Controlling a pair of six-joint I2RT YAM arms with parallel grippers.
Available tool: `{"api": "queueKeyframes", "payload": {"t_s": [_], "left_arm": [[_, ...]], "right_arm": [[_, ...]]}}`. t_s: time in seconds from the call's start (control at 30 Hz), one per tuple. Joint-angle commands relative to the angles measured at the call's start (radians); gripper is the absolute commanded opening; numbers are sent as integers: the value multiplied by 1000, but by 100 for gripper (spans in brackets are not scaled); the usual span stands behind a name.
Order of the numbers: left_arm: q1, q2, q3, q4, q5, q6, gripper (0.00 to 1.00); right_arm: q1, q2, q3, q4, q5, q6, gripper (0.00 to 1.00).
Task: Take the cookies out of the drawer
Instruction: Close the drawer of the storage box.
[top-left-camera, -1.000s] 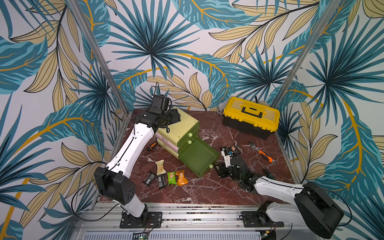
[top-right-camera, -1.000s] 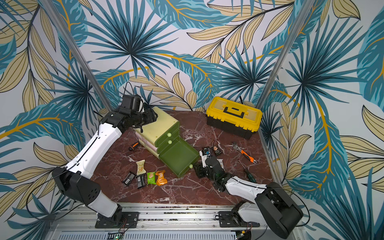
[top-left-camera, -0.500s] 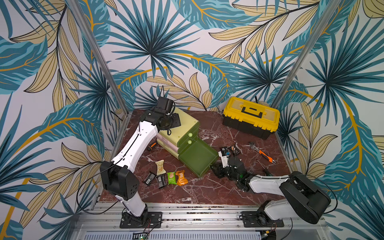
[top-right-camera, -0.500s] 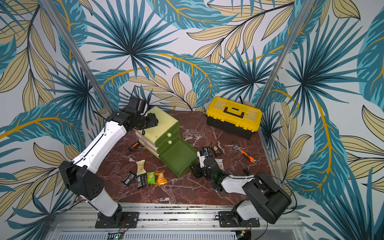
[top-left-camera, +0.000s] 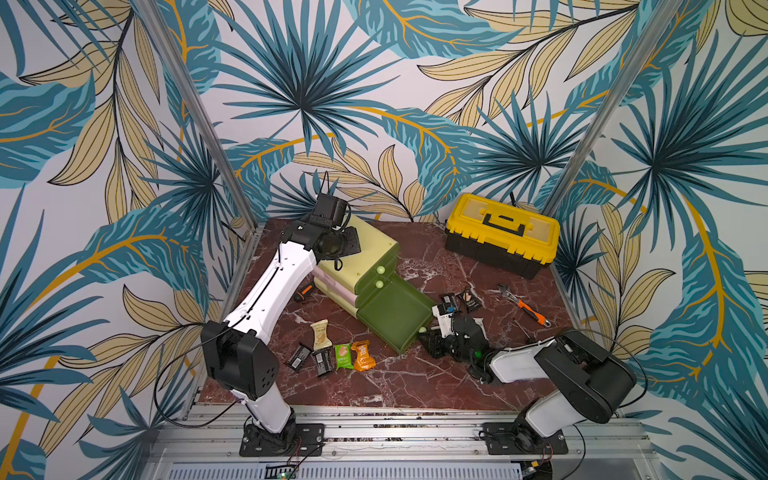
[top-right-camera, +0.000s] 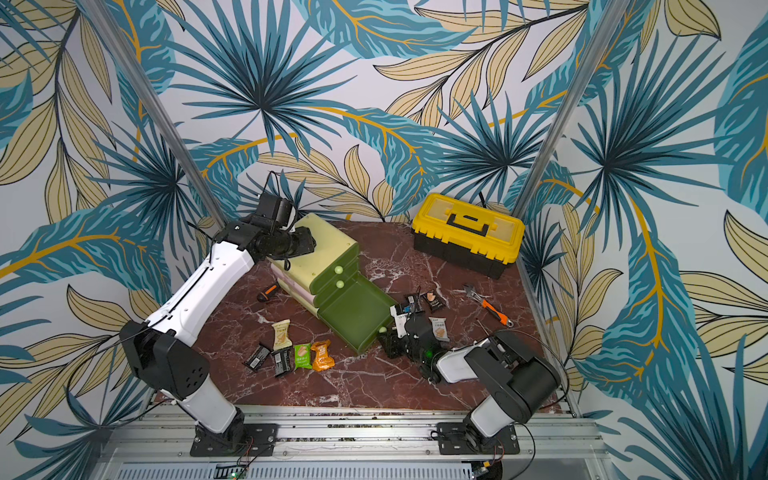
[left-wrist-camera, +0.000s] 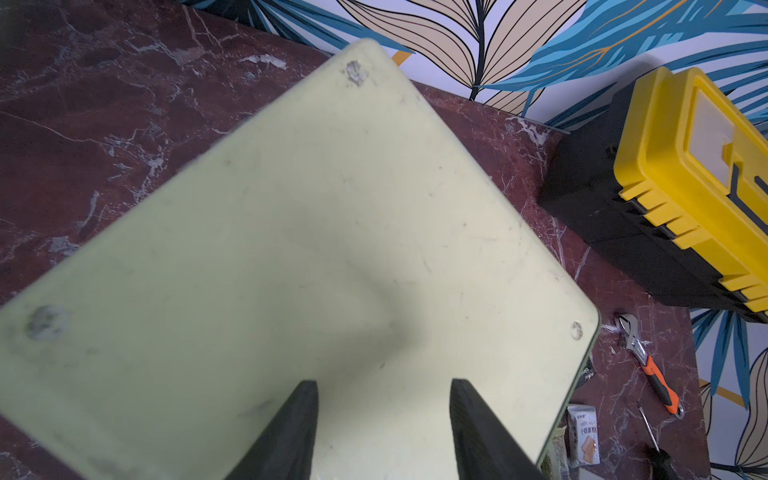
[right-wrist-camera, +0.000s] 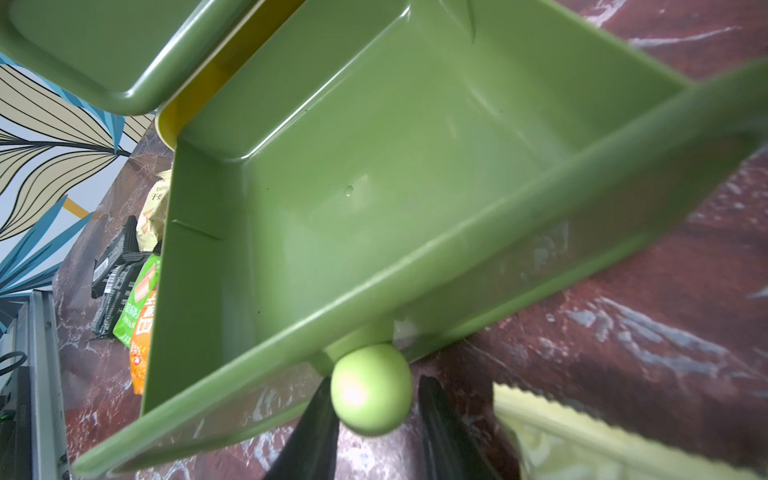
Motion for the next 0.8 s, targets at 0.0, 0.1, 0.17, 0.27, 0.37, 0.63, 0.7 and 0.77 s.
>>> {"api": "queueKeyframes", "payload": {"t_s": [0.0, 0.1, 0.17, 0.27, 0.37, 0.63, 0.7, 0.77], "left_arm": [[-1, 32, 19, -48, -8, 14, 55], [-1, 38, 16, -61, -7, 15, 55], [-3, 38, 13, -61, -6, 14, 54], [-3, 36, 6, -60, -6, 12, 54], [-3, 36, 2, -63, -5, 9, 54], [-3, 38, -4, -72, 2, 5, 54], [-2, 38, -4, -71, 6, 2, 54], [-3, 40, -4, -72, 7, 3, 54]], "right_arm": [[4, 9, 16, 19, -6, -19, 34], [3, 1, 39, -5, -10, -32, 33], [3, 1, 54, -15, -18, -38, 33], [2, 21, 79, -14, -31, -41, 33], [4, 58, 99, 12, -40, -32, 32], [4, 176, 205, 64, -42, -9, 32], [5, 208, 238, 78, -42, -1, 32], [5, 234, 269, 87, -44, 9, 32]]}}
